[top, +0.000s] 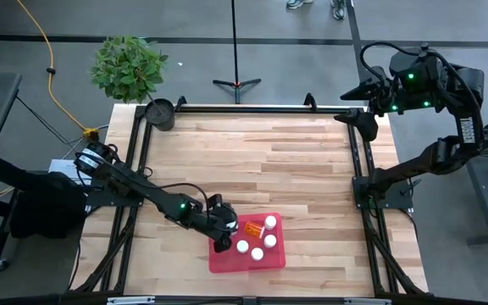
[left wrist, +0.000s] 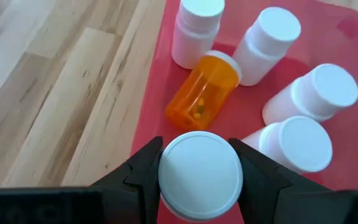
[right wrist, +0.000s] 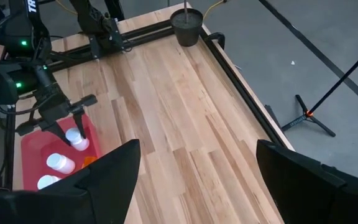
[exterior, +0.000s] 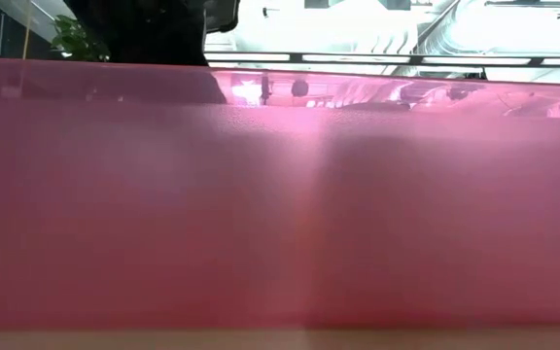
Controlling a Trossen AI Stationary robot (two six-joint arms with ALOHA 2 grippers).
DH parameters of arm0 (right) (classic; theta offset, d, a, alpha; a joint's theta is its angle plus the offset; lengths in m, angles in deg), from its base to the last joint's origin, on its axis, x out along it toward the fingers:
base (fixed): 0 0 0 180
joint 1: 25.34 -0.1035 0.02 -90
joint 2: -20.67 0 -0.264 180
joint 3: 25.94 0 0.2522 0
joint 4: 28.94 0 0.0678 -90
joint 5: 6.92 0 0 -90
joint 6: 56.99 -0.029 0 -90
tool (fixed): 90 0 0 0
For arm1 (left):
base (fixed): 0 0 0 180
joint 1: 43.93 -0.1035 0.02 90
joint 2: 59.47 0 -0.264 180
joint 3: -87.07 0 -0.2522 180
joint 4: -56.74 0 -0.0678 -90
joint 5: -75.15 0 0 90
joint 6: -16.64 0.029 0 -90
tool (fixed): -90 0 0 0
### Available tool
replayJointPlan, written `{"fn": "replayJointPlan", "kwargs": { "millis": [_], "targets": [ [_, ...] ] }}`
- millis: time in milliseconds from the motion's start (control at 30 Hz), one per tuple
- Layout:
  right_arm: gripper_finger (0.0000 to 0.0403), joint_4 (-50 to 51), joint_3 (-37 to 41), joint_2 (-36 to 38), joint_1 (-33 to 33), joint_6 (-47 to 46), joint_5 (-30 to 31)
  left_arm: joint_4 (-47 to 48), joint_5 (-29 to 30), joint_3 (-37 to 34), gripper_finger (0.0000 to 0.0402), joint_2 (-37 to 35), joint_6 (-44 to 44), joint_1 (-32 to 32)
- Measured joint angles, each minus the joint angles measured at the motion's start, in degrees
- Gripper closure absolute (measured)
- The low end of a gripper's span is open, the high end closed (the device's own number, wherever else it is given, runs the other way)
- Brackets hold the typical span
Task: Pick and place pill bottles into a basket
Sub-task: Put the white medicine bottle into the red container, then return to Home Position
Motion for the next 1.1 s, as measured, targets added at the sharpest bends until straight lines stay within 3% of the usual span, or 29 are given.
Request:
{"fn": "replayJointPlan", "kwargs": {
  "millis": [567,867,1100],
  "targets": [
    [0.0091,0.0,0.0,0.0,0.0,0.6,0.0,-4.8,-2.7,0.1,0.0211,3.6,0.3,1.0],
    [0.0091,0.0,0.0,0.0,0.0,1.5,-0.1,-3.8,-3.6,0.0,0.0179,3.8,0.1,1.4],
    [0.0091,0.0,0.0,0.0,0.0,1.6,-0.3,-7.0,-7.6,0.0,0.0187,3.7,0.4,1.4]
  ]
}}
